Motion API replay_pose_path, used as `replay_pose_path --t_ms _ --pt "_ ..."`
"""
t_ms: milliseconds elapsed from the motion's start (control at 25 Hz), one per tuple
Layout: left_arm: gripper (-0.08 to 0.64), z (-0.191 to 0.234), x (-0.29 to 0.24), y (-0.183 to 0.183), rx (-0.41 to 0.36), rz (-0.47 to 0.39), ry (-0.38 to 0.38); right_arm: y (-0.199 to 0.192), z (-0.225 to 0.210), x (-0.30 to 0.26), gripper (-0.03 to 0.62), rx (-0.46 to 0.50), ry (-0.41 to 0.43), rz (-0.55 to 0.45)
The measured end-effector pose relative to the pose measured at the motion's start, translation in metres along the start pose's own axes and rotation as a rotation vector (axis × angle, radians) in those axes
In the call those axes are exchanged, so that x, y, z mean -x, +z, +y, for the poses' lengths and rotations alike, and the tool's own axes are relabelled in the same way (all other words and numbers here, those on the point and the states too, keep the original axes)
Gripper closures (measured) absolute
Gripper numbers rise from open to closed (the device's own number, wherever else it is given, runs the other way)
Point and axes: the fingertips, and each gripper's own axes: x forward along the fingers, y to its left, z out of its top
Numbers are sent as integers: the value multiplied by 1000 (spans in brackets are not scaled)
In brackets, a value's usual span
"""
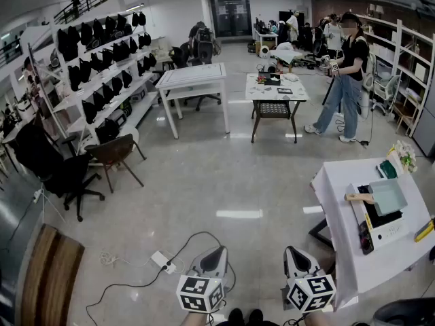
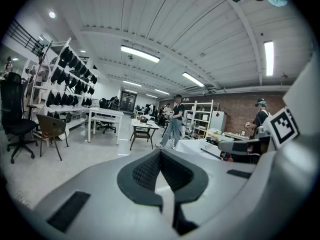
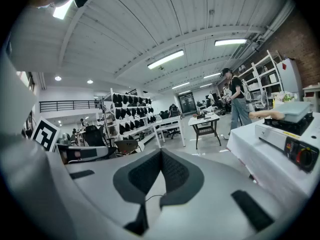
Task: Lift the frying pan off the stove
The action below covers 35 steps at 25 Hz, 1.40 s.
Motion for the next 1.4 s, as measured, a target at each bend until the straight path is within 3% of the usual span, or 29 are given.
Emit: replay_pose_path --t_ms 760,960,1160,1400 --pt "545 -21 -2 -13 28 21 33 -5 -26 16 588 -61 -1 -6" --pt "510 -26 -5 -16 43 13 48 -8 -36 18 499 -62 22 15" --pt "450 -35 -7 -29 76 23 61 -20 -43 23 450 -85 47 49" --pt "430 -43 -21 -35 84 40 63 -24 -55 16 413 -101 65 70"
